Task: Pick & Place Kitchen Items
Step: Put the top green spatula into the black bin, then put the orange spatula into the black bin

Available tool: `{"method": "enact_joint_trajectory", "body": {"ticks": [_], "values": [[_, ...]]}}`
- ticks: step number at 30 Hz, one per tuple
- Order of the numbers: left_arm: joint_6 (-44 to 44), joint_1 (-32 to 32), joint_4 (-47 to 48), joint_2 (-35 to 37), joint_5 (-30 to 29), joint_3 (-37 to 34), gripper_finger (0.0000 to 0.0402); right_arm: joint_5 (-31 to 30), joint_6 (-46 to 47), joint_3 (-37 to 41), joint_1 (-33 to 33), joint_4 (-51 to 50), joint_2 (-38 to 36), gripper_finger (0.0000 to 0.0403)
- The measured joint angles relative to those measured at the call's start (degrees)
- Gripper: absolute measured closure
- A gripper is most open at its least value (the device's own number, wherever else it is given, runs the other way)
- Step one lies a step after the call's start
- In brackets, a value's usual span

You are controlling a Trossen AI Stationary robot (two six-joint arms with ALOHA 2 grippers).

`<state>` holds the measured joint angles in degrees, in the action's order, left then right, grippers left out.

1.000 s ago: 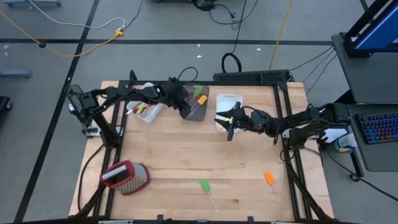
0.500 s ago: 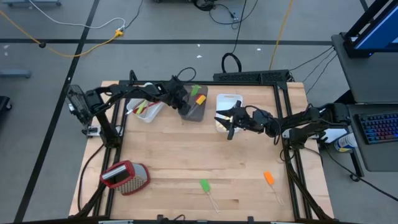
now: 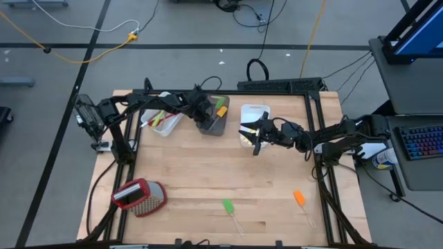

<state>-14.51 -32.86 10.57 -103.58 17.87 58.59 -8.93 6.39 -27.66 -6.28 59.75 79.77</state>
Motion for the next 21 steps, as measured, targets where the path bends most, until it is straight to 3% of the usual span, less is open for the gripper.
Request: {"method": "enact_joint_trajectory", "body": {"ticks": [5, 14, 21], "values": [[2.4, 0.0, -1.3, 0.1, -0.5, 0.0, 0.0379, 0.0, 0.0, 0.0, 0.0, 0.0, 0.0, 0.0261], [2.7, 0.4, -1.4, 0.1, -4.2, 0.0, 0.0317, 0.0, 0.0, 0.0, 0.0, 0.0, 0.0, 0.0261], [2.8, 0.4, -1.5, 0.1, -4.7, 0.0, 0.0300, 0.0, 0.0, 0.0, 0.0, 0.0, 0.0, 0.0261]]}}
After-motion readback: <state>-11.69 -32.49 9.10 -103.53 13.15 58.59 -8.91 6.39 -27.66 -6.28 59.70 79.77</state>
